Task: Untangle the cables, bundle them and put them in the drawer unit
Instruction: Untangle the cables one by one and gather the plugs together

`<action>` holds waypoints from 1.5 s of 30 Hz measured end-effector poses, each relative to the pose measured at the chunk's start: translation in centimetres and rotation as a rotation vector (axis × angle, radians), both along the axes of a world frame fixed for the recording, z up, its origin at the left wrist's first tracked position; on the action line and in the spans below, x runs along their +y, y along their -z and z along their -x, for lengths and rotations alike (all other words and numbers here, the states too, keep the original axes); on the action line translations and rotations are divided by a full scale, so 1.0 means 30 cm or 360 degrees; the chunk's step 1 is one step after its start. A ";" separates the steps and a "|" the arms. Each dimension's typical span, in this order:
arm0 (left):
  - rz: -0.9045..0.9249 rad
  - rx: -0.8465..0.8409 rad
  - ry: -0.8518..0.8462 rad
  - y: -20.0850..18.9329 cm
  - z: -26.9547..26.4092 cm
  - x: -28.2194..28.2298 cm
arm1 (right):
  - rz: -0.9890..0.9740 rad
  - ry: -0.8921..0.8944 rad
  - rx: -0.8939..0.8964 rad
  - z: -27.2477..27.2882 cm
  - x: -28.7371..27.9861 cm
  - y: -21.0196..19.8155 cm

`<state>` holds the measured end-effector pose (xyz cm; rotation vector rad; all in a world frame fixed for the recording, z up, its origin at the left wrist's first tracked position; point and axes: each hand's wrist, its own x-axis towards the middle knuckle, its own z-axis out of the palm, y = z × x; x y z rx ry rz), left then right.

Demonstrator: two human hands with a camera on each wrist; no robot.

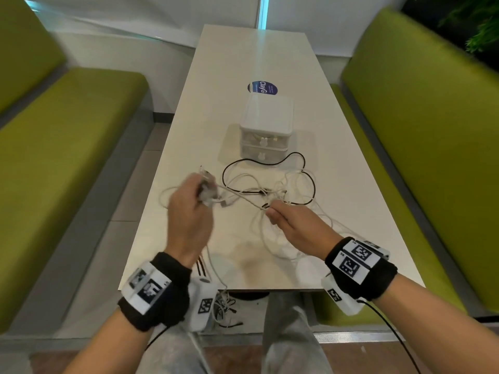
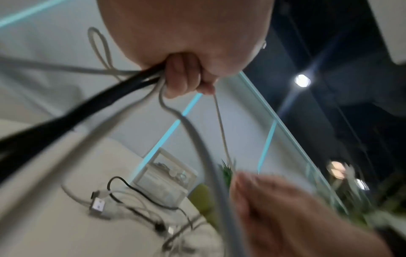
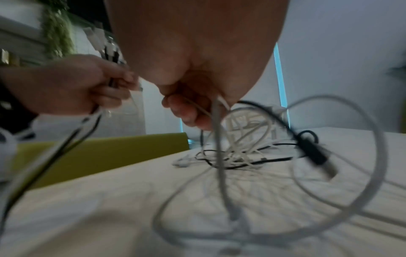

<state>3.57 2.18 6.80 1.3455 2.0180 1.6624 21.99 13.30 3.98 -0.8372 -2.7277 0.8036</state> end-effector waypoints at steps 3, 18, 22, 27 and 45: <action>-0.0048 -0.0254 -0.0237 -0.017 0.060 0.019 | -0.0080 0.0033 -0.0060 -0.006 0.031 0.015; 0.0470 0.0566 0.0422 0.061 -0.071 0.010 | -0.0284 -0.0042 0.0120 0.069 -0.049 -0.051; 0.0315 0.0354 0.0358 0.060 -0.063 -0.002 | -0.0201 -0.0028 0.0064 0.045 -0.030 -0.020; -0.0138 -0.0258 0.0185 0.021 -0.038 -0.013 | -0.0094 0.0037 0.0030 0.023 -0.012 -0.002; -0.0153 0.0278 -0.0095 0.002 0.010 -0.026 | 0.0098 0.0341 0.0375 0.012 0.045 -0.002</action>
